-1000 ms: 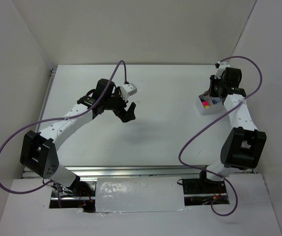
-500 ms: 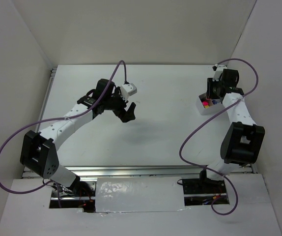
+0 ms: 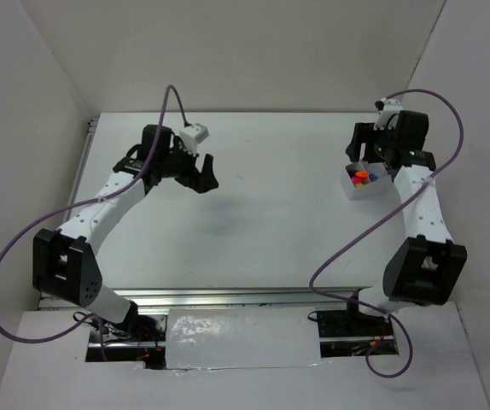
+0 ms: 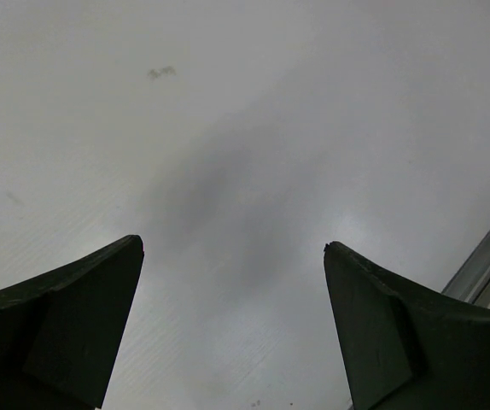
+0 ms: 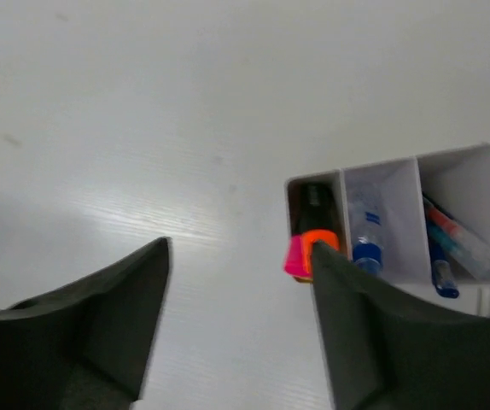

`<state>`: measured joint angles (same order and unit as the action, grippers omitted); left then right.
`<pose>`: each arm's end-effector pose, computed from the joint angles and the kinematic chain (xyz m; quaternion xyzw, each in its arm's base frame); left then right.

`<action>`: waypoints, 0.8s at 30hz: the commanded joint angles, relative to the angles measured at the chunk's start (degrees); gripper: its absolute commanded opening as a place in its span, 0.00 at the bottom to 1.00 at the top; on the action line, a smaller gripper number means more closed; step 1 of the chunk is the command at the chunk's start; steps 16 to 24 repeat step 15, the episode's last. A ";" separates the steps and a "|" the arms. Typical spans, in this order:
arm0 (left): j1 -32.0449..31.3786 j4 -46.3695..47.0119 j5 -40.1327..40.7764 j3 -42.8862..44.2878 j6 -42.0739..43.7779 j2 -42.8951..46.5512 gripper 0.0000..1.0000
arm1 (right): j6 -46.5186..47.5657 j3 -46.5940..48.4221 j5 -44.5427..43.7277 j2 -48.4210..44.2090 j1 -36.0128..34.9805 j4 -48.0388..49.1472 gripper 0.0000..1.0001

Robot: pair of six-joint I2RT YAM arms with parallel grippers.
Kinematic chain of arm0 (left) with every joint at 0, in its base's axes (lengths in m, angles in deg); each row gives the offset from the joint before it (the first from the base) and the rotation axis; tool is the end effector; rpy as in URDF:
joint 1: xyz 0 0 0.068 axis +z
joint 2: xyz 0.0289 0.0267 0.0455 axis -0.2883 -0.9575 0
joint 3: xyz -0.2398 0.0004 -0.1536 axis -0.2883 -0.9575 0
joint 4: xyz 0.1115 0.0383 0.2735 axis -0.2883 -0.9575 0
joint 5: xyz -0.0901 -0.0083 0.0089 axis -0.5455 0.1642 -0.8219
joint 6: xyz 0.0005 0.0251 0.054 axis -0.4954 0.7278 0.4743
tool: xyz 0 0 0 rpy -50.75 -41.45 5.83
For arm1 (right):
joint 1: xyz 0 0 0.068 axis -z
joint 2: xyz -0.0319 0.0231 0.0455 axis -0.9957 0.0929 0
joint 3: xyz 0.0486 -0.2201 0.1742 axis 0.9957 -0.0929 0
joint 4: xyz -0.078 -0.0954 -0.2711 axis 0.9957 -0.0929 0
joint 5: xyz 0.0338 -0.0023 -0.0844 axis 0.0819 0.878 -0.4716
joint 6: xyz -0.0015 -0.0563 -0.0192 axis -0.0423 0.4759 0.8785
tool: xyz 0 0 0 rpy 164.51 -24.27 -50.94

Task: Sort the stationery into containers
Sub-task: Reset both arms

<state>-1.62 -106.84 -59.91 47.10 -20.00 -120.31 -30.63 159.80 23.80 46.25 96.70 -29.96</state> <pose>0.3600 -0.1399 0.3121 0.2434 0.8346 -0.2699 0.4139 0.3763 -0.0658 0.3383 -0.0544 0.8749 0.0581 0.4778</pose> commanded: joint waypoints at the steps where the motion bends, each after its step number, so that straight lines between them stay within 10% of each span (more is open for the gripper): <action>1: 5.60 -1.03 -1.60 3.25 -5.41 0.41 0.99 | -1.00 2.33 12.05 -8.40 -0.43 -0.27 0.82; 5: 12.47 -0.52 -2.13 -1.22 -6.91 5.06 0.99 | -0.56 -5.30 16.21 -17.01 -0.17 0.59 1.00; 15: 17.23 3.70 10.87 -18.45 -3.22 22.46 0.99 | 0.76 -31.58 11.74 -39.78 1.59 4.91 1.00; 24: 17.23 3.70 10.87 -18.45 -3.22 22.46 0.99 | 0.76 -31.58 11.74 -39.78 1.59 4.91 1.00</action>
